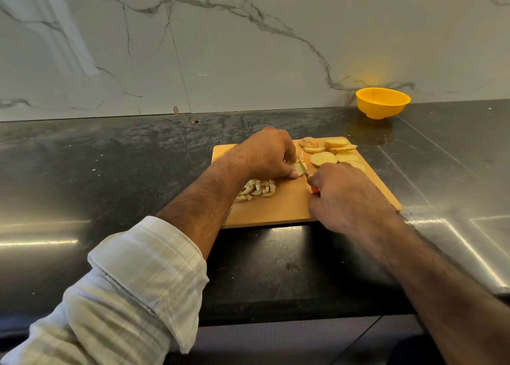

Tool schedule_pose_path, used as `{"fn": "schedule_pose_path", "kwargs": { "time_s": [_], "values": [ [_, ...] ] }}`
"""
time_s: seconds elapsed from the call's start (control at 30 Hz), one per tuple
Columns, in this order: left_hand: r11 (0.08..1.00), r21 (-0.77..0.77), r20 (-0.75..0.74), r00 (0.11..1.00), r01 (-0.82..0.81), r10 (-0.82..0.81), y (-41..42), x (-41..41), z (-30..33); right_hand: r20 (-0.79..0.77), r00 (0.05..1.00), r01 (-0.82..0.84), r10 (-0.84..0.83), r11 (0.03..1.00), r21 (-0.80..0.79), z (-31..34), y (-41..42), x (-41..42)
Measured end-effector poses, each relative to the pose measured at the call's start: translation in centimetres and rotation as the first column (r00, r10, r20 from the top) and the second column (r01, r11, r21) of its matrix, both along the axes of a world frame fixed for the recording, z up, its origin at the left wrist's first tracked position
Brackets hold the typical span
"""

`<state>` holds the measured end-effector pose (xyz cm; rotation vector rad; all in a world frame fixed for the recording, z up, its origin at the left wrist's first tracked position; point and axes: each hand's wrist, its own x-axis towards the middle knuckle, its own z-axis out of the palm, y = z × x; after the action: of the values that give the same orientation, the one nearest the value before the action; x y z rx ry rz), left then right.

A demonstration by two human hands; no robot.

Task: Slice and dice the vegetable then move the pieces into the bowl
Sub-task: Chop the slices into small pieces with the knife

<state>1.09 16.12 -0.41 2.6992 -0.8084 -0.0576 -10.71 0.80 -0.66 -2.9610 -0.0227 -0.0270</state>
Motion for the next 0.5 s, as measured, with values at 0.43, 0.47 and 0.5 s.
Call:
{"fn": "schedule_pose_path", "kwargs": {
  "time_s": [0.43, 0.47, 0.5],
  "values": [
    [0.997, -0.073, -0.042, 0.999, -0.013, 0.010, 0.6, 0.1, -0.2, 0.097, 0.995, 0.016, -0.026, 0.995, 0.097, -0.7, -0.2, -0.8],
    [0.997, -0.075, -0.040, 0.999, -0.015, 0.012, 0.5, 0.2, -0.2, 0.064, 0.998, 0.017, -0.022, 0.996, 0.090, -0.7, 0.1, -0.7],
    [0.997, -0.077, -0.037, 0.999, -0.017, 0.014, 0.5, 0.2, -0.2, 0.038, 0.999, 0.019, -0.022, 0.997, 0.078, -0.6, 0.3, -0.6]
  ]
}}
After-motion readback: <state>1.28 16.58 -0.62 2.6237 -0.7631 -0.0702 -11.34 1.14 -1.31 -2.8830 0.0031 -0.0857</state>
